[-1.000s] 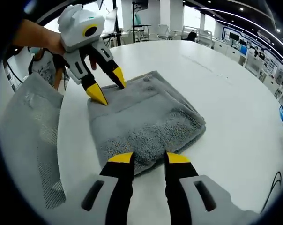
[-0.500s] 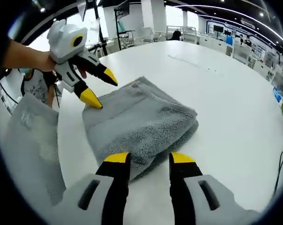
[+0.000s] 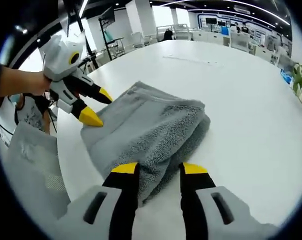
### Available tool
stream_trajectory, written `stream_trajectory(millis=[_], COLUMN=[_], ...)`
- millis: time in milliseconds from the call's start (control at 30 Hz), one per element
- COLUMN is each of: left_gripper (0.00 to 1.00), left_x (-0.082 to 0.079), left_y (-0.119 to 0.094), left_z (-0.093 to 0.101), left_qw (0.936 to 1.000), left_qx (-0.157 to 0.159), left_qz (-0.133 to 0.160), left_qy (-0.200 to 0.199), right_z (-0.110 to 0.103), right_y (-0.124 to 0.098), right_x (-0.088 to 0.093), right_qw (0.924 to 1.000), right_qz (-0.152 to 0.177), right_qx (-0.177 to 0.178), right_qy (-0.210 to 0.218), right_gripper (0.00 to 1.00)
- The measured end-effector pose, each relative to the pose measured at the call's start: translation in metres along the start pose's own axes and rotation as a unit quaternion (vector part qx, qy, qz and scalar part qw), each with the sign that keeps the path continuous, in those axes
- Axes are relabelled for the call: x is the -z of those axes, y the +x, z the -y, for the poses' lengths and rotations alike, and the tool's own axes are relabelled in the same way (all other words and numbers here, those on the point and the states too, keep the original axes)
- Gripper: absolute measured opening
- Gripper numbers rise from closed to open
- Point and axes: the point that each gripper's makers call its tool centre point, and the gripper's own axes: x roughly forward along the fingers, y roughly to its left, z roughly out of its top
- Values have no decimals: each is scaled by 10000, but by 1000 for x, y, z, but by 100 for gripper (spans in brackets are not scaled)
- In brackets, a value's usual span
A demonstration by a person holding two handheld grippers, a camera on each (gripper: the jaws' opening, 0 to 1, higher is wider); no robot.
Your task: Fold the towel on the table until its edges align and the towel forms a compact rectangular stack.
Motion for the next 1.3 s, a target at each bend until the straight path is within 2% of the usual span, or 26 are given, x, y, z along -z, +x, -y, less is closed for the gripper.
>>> stream_trajectory(millis=[133, 267, 333, 433, 700, 1300], left_gripper=[41, 39, 38, 38, 38, 36], left_x=[1, -2, -6, -12, -26, -66], left_y=[6, 8, 10, 14, 22, 43], left_z=[1, 1, 0, -6, -18, -59], left_qw=[9995, 9996, 9998, 9998, 9998, 9999], left_qx=[128, 169, 170, 163, 190, 98], left_qz=[-63, -45, -17, 12, -21, 52], left_qy=[-273, -228, -59, -97, 4, 97], right_z=[2, 9, 12, 19, 32, 75], right_y=[3, 8, 11, 14, 19, 47], right_x=[1, -2, -5, -10, -18, -60], right_qw=[10000, 9998, 9997, 9993, 9992, 9976], right_qz=[-49, -59, -62, -40, -1, -5], right_qx=[28, 89, 114, 203, 310, 534], right_qy=[-77, -139, -205, -313, -260, -443], right_gripper=[25, 23, 22, 22, 21, 20])
